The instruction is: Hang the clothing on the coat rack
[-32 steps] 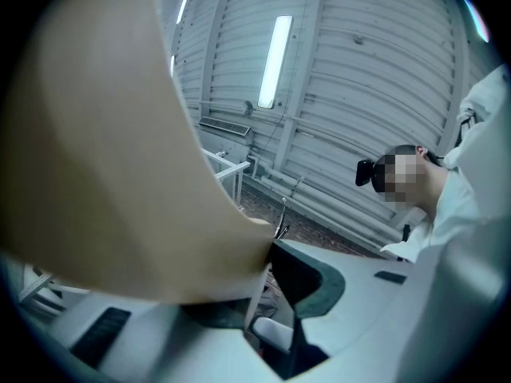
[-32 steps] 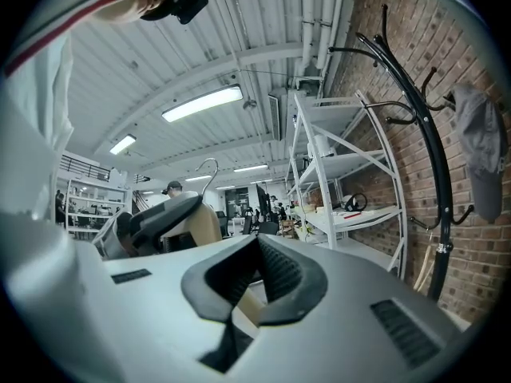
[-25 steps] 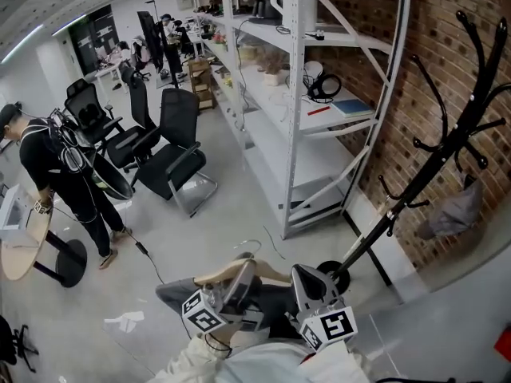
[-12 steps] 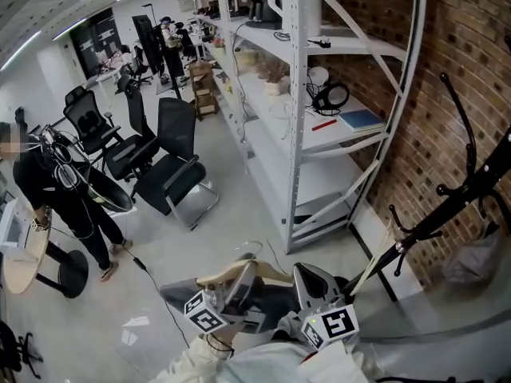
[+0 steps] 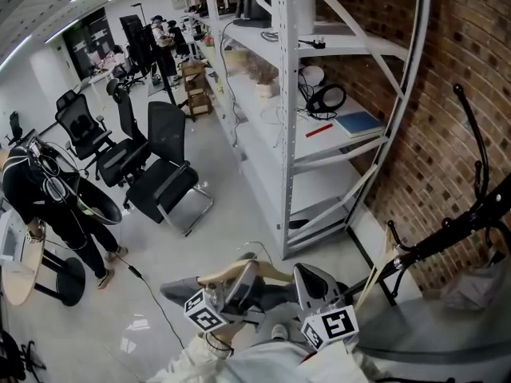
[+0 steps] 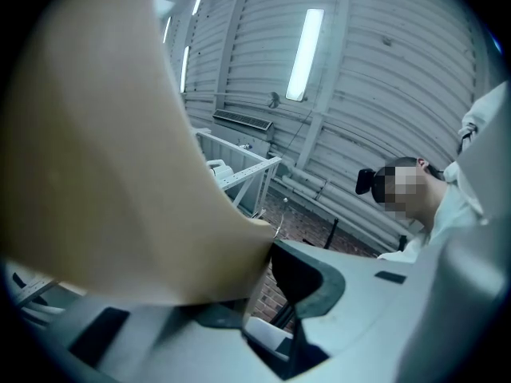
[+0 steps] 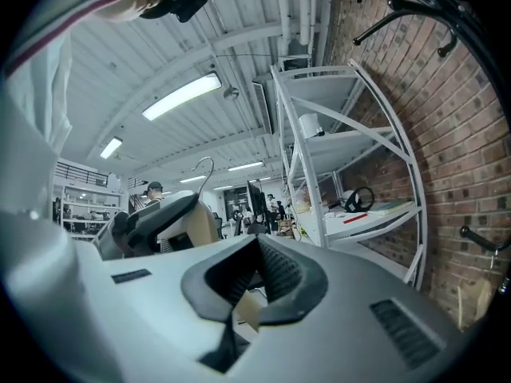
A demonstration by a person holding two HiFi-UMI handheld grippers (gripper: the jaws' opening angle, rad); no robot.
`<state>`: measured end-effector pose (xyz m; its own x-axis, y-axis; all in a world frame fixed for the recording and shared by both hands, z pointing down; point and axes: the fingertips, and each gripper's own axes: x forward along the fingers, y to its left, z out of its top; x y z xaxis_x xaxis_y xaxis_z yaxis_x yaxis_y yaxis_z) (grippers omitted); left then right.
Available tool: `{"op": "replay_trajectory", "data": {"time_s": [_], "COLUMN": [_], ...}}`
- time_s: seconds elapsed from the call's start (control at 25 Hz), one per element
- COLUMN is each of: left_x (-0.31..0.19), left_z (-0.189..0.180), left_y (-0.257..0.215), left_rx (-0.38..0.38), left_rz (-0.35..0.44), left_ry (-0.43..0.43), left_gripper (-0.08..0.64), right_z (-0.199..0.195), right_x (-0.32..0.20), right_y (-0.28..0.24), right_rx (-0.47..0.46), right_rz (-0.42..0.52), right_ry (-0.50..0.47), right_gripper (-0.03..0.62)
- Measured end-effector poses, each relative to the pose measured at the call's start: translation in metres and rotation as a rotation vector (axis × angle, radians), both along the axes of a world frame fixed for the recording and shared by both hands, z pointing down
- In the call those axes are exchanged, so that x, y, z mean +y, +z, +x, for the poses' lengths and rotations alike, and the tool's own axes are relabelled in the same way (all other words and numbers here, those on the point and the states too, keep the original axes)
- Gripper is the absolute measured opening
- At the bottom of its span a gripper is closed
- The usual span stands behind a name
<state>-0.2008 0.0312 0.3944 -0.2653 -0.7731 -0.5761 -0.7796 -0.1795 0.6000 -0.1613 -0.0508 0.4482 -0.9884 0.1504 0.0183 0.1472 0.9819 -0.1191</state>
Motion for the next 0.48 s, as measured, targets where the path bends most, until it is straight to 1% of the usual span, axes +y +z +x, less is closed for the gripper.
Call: {"op": "replay_trajectory", "data": {"time_s": [0.24, 0.48], "left_x": [-0.038, -0.067], "left_z": [-0.008, -0.014], "left_y": [-0.007, -0.008], "left_rx": [-0.03, -0.01], "left_rz": [0.012, 0.025], "left_ry": [0.053, 0.147], "left_gripper": [0.104, 0.104], "right_z": [-0.008, -0.009], "right_x": [-0.036, -0.059], "right_y": [-0.008, -0.01], "right_rx": [-0.009, -0.008], "right_rz": [0.031, 0.031], "right_ry": [0.046, 0.123], "right_gripper": [0.023, 0.023]}}
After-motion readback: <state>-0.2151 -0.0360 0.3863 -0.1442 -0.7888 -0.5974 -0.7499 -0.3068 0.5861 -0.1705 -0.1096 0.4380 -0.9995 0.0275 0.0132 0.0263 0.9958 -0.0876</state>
